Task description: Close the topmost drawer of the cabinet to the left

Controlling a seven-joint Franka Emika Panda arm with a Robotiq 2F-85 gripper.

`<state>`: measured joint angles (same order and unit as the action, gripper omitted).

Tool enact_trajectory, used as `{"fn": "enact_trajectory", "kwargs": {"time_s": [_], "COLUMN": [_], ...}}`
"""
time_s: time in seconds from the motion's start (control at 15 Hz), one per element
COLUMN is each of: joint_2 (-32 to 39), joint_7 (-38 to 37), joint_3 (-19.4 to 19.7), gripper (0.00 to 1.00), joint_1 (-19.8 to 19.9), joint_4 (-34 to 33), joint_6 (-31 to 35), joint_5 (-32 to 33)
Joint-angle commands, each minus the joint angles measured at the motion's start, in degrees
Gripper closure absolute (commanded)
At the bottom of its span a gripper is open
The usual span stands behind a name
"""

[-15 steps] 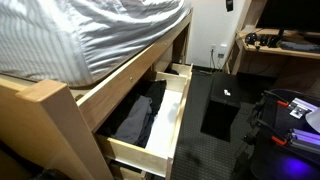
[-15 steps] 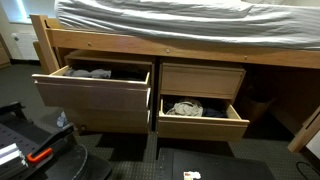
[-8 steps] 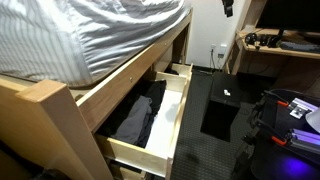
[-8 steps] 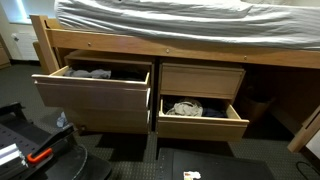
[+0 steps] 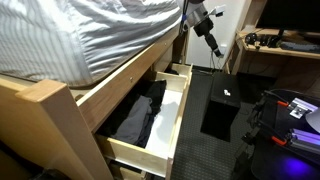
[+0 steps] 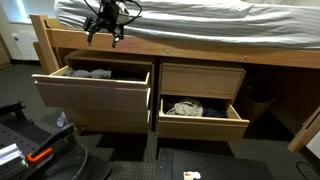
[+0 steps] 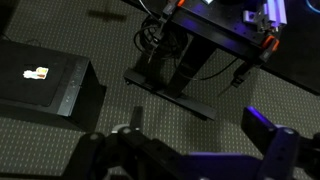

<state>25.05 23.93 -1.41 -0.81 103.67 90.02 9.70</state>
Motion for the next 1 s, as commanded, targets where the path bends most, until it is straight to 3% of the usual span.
{"fn": "enact_trajectory", "kwargs": {"time_s": [0.0, 0.2, 0.27, 0.4, 0.73, 0.87, 0.93], "joint_2": [0.4, -0.2, 0.5, 1.6, 5.3, 4.5, 6.4], "joint_7": [-0.2, -0.2, -1.3, -3.0, -9.9, -14.3, -11.5], "joint_3": [-0.9, -1.0, -1.1, -0.5, 1.0, 1.4, 0.9], "gripper": [0.00, 0.00, 0.00, 0.00, 0.00, 0.00, 0.00], "joint_1": [0.8, 0.7, 2.9, 3.8, 5.2, 4.8, 5.1], "joint_4": [-0.1, -0.1, 0.5, 3.6, 9.3, 9.2, 8.0], "joint_6": [-0.1, -0.2, 3.1, 9.3, 30.3, 34.0, 31.3], "joint_5": [0.3, 0.3, -6.4, -10.3, -14.9, -15.2, -13.6]}}
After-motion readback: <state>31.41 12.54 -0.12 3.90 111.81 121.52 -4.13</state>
